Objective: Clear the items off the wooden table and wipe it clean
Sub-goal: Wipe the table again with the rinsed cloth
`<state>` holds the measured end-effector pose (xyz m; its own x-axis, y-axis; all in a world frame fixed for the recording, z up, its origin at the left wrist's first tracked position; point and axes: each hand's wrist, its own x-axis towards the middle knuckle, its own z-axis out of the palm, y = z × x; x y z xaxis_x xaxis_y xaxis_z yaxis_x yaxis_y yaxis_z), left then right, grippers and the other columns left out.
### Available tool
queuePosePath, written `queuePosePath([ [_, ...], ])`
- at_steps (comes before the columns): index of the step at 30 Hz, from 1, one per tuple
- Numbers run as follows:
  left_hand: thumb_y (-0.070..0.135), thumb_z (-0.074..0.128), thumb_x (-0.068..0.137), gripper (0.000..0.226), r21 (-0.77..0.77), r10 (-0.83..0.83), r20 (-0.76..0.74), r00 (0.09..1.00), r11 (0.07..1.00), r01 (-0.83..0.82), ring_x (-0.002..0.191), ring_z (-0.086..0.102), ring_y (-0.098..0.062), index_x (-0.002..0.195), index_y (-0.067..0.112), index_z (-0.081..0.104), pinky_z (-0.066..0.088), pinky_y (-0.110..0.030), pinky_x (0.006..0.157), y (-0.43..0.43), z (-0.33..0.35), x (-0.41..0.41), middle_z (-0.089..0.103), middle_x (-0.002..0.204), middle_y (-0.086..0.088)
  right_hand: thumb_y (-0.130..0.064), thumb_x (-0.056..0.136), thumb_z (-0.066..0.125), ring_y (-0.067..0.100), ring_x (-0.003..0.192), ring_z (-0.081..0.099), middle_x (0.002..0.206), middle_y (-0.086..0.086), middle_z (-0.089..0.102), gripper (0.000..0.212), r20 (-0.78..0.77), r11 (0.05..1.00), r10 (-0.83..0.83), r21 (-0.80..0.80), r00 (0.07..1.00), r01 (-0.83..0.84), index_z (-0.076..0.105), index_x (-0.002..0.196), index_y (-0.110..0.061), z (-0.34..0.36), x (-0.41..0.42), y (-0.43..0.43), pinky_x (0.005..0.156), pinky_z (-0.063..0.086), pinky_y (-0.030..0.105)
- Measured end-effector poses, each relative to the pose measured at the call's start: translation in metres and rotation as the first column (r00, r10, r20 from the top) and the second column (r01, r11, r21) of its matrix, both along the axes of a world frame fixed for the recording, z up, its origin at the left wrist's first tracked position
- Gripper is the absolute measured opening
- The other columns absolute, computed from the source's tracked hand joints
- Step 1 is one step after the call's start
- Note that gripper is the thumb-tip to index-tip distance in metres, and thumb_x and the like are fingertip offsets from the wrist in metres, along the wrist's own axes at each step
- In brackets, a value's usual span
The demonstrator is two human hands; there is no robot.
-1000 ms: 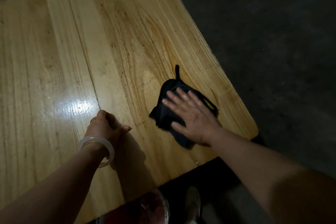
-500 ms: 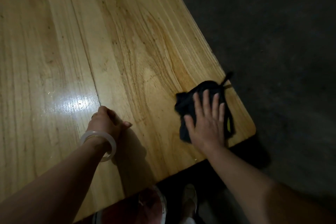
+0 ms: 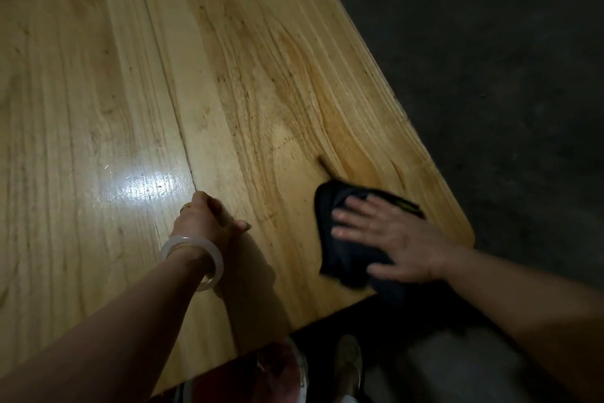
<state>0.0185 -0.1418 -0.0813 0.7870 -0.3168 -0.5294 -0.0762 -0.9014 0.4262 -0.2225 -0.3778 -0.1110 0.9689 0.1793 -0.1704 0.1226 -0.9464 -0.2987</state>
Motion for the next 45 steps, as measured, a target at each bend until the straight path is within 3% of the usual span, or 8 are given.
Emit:
queuePosePath([
  [4, 0.033, 0.082, 0.068, 0.053, -0.008, 0.012, 0.006, 1.000, 1.000, -0.012, 0.098, 0.054, -0.028, 0.100, 0.021, 0.042, 0.048, -0.042, 0.082, -0.003, 0.000, -0.002, 0.053, 0.109, -0.008, -0.055, 0.093, 0.033, 0.019, 0.150, -0.002, 0.163, -0.005, 0.005, 0.070, 0.032, 0.919, -0.379, -0.104, 0.925, 0.380, 0.010, 0.154, -0.032, 0.000, 0.021, -0.012, 0.121, 0.001, 0.044],
  [10, 0.033, 0.083, 0.066, 0.053, -0.011, 0.024, -0.007, 1.000, 1.000, -0.024, 0.099, 0.055, -0.027, 0.100, 0.021, 0.043, 0.048, -0.043, 0.085, -0.002, -0.001, -0.001, 0.054, 0.108, -0.007, -0.068, 0.088, 0.005, 0.029, 0.145, -0.026, 0.159, 0.005, -0.023, 0.081, -0.057, 0.479, -0.878, -0.155, 0.476, 0.864, -0.017, 0.152, -0.023, 0.003, 0.099, 0.064, 0.118, -0.012, 0.050],
  [19, 0.039, 0.079, 0.069, 0.049, -0.015, 0.010, -0.017, 1.000, 1.000, -0.010, 0.095, 0.056, -0.024, 0.101, 0.025, 0.044, 0.051, -0.043, 0.083, 0.004, 0.003, -0.004, 0.054, 0.103, -0.002, -0.054, 0.095, 0.042, 0.023, 0.150, -0.002, 0.164, -0.003, 0.003, 0.073, 0.015, 0.992, -0.128, -0.011, 0.992, 0.128, 0.013, 0.155, -0.027, 0.000, 0.034, 0.092, 0.118, 0.008, 0.050],
  [22, 0.046, 0.078, 0.068, 0.051, 0.000, -0.030, 0.031, 0.999, 1.000, 0.030, 0.095, 0.057, -0.022, 0.104, 0.023, 0.049, 0.052, -0.039, 0.080, 0.006, 0.002, -0.006, 0.056, 0.103, 0.000, -0.054, 0.091, 0.048, 0.024, 0.150, 0.007, 0.163, -0.004, 0.013, 0.073, 0.044, 0.997, -0.052, -0.048, 0.998, 0.054, 0.020, 0.154, -0.029, -0.002, 0.024, 0.045, 0.119, 0.011, 0.048],
  [26, 0.050, 0.062, 0.082, 0.028, -0.048, -0.077, 0.241, 0.967, 0.995, 0.091, 0.079, 0.055, -0.015, 0.090, 0.023, 0.057, 0.044, -0.028, 0.064, 0.009, 0.006, -0.004, 0.060, 0.090, 0.002, -0.059, 0.092, 0.032, 0.021, 0.150, 0.000, 0.163, -0.005, 0.007, 0.071, 0.008, 0.931, -0.337, -0.145, 0.942, 0.334, 0.010, 0.155, -0.034, -0.004, 0.046, 0.001, 0.120, 0.003, 0.044],
  [34, 0.027, 0.048, 0.094, 0.021, -0.086, -0.101, 0.515, 0.851, 0.982, 0.168, 0.103, 0.046, -0.027, 0.103, 0.010, 0.056, 0.040, -0.036, 0.086, -0.022, -0.011, 0.038, 0.051, 0.108, -0.011, -0.063, 0.096, 0.014, 0.024, 0.147, -0.021, 0.161, 0.000, -0.018, 0.072, -0.006, 0.469, -0.880, -0.170, 0.475, 0.866, -0.011, 0.153, -0.029, -0.002, 0.116, 0.028, 0.119, -0.006, 0.048],
  [40, 0.032, 0.045, 0.095, 0.040, -0.110, -0.066, 0.542, 0.837, 0.983, 0.149, 0.126, 0.033, -0.026, 0.128, 0.010, 0.042, 0.028, -0.038, 0.109, -0.055, -0.023, 0.056, 0.035, 0.134, -0.009, -0.065, 0.094, 0.019, 0.024, 0.148, -0.017, 0.163, -0.001, -0.011, 0.074, -0.001, 0.823, -0.564, -0.086, 0.826, 0.562, -0.002, 0.155, -0.028, 0.003, 0.086, 0.064, 0.119, -0.003, 0.050],
  [45, 0.042, 0.046, 0.092, 0.057, -0.010, -0.161, 0.531, 0.832, 0.981, 0.196, 0.134, 0.025, -0.028, 0.138, 0.011, 0.032, 0.022, -0.040, 0.114, -0.061, -0.035, 0.070, 0.028, 0.143, -0.009, -0.063, 0.095, 0.030, 0.023, 0.150, -0.005, 0.164, -0.004, 0.001, 0.072, 0.028, 0.919, -0.384, -0.082, 0.923, 0.385, 0.010, 0.155, -0.030, -0.005, 0.077, 0.025, 0.119, 0.006, 0.052],
])
